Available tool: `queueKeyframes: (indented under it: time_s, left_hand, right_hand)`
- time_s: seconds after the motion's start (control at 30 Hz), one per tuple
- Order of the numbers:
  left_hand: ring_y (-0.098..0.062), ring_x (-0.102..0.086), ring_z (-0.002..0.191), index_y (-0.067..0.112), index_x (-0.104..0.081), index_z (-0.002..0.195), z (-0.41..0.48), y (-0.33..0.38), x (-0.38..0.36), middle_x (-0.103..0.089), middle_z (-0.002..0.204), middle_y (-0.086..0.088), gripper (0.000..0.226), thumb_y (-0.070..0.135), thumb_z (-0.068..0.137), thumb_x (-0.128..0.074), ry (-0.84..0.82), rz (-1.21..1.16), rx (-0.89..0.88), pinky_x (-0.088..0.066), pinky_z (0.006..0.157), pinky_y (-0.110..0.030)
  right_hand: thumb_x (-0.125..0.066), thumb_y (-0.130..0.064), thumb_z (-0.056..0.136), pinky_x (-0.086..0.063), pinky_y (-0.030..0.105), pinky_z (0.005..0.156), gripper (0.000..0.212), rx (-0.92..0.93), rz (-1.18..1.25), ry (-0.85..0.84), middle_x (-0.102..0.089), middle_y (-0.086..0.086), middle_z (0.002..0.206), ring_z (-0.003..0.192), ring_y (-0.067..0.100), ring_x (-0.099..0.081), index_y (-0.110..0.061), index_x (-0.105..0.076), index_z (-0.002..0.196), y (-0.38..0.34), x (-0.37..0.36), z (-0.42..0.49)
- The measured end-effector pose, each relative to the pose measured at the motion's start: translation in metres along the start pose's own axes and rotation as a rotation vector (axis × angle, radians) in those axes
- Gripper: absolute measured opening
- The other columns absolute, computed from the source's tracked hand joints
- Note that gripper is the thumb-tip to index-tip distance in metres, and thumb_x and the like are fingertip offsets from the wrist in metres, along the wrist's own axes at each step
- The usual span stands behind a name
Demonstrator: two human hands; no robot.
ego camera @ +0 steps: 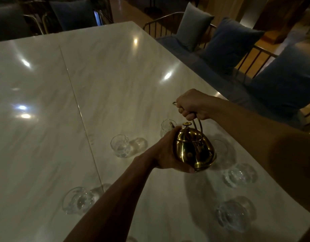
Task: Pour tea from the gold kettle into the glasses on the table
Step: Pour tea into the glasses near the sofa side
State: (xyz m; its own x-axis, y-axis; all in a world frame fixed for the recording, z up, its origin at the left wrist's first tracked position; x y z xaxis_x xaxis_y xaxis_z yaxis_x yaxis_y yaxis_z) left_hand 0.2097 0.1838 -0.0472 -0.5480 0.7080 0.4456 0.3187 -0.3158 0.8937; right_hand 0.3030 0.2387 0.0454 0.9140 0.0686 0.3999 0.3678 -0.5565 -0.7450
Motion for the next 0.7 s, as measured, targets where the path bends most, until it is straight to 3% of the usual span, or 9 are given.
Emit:
queueKeyframes:
  time_s: [0.33,0.5,0.7]
  left_hand:
    - [-0.006,-0.045,0.138,0.029,-0.020,0.154,0.012,-0.012,-0.004,-0.046,0.148,0.014,0.128,0.029,0.053,-0.099,-0.081,-0.073,0.027,-0.045,0.107,-0.030]
    - [0.014,-0.049,0.123,0.038,-0.026,0.143,0.014,-0.011,-0.001,-0.050,0.137,0.022,0.111,0.023,0.059,-0.098,-0.061,-0.060,0.041,-0.048,0.091,-0.010]
    - [0.006,-0.051,0.127,0.025,-0.025,0.150,0.014,-0.010,0.000,-0.051,0.141,0.016,0.116,0.016,0.059,-0.097,-0.083,-0.093,0.046,-0.050,0.095,-0.015]
  right_hand:
    - [-0.031,0.004,0.094,-0.017,0.019,0.035,0.027,-0.029,-0.021,0.004,-0.035,0.004,0.061,0.047,0.010,-0.023,-0.011,-0.045,0.076,0.000,0.003,0.015]
    - [-0.032,0.003,0.095,-0.019,0.018,0.036,0.023,-0.049,-0.022,-0.016,-0.037,0.004,0.061,0.046,0.009,-0.025,-0.003,-0.051,0.086,0.000,0.005,0.016]
    - [-0.031,0.003,0.095,-0.019,0.017,0.034,0.021,-0.072,-0.009,-0.045,-0.036,0.003,0.062,0.048,0.008,-0.025,-0.002,-0.050,0.089,0.001,0.004,0.025]
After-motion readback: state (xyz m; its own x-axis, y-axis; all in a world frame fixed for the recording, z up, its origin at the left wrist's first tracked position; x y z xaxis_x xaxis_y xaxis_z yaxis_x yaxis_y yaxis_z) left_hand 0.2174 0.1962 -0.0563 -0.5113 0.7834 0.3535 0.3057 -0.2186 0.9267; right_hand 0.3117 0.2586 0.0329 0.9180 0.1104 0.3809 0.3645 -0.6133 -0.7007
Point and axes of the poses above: each hand's wrist, its own z-axis towards the middle knuckle, its own x-axis out of the back of the hand, y = z × x, the point moved 8 cm from there along z, towards the middle knuckle
